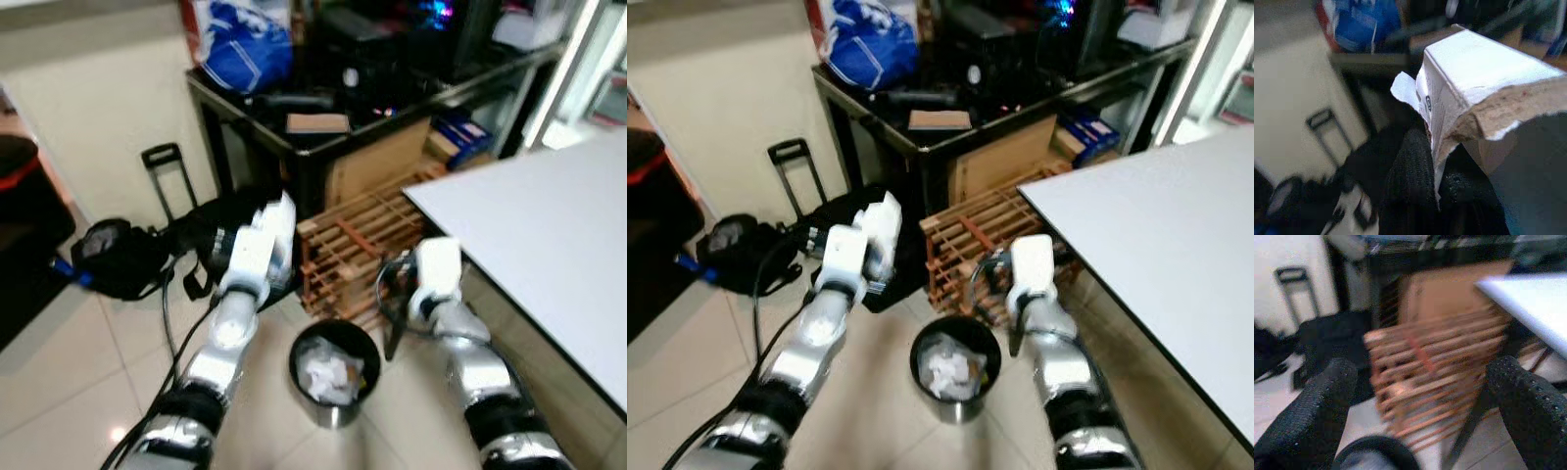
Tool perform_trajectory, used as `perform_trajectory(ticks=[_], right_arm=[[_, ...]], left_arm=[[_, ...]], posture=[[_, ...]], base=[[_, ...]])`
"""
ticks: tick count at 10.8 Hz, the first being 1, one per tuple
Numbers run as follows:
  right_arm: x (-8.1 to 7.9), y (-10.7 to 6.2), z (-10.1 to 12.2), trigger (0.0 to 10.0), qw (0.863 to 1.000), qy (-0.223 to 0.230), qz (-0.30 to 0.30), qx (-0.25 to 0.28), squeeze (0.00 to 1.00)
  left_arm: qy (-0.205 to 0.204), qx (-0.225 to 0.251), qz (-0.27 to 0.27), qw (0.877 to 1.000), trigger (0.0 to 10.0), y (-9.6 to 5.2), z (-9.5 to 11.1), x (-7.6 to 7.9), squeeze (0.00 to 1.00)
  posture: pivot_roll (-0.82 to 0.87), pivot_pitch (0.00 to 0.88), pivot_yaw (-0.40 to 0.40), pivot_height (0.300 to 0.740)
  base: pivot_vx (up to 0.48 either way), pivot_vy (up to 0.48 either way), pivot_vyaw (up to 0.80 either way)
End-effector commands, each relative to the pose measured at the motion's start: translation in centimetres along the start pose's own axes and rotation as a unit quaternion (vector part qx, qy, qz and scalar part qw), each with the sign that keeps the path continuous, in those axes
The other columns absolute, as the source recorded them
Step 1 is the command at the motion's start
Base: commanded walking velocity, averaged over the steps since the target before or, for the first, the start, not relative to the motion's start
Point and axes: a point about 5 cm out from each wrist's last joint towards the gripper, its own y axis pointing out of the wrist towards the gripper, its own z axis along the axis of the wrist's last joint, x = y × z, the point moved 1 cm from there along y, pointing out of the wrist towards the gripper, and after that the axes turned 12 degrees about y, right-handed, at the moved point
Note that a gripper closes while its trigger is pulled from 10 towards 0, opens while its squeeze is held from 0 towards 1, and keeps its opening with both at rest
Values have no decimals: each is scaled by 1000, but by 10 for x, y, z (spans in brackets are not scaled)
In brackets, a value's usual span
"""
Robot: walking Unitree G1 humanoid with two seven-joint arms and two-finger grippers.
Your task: Picking trash to rubbish bin
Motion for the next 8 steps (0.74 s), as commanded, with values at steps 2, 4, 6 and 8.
perform_trajectory(ticks=[2, 4, 6, 8], right_arm=[[6, -6, -23, 10000, 999, -11, 6, -41, 0], [7, -6, -25, 10000, 999, -19, 4, -41, 0], [7, -5, -30, 10000, 999, -15, 7, -51, 0], [12, -10, -47, 10000, 996, -23, 5, -90, 0]], left_arm=[[4, -39, -27, 999, 10000, -6, -21, 8, 0], [1, -41, -33, 999, 10000, -6, -23, 12, 0], [0, -40, -44, 998, 10000, -5, -22, 16, 0], [5, -70, -67, 995, 10000, -10, -35, 21, 0]], posture=[[-65, 20, 40, 740], [-65, 29, 36, 740], [-61, 35, 35, 740], [-59, 36, 34, 740]], base=[[358, 0, 0], [356, 0, 0], [354, 0, 0], [324, 0, 0]])
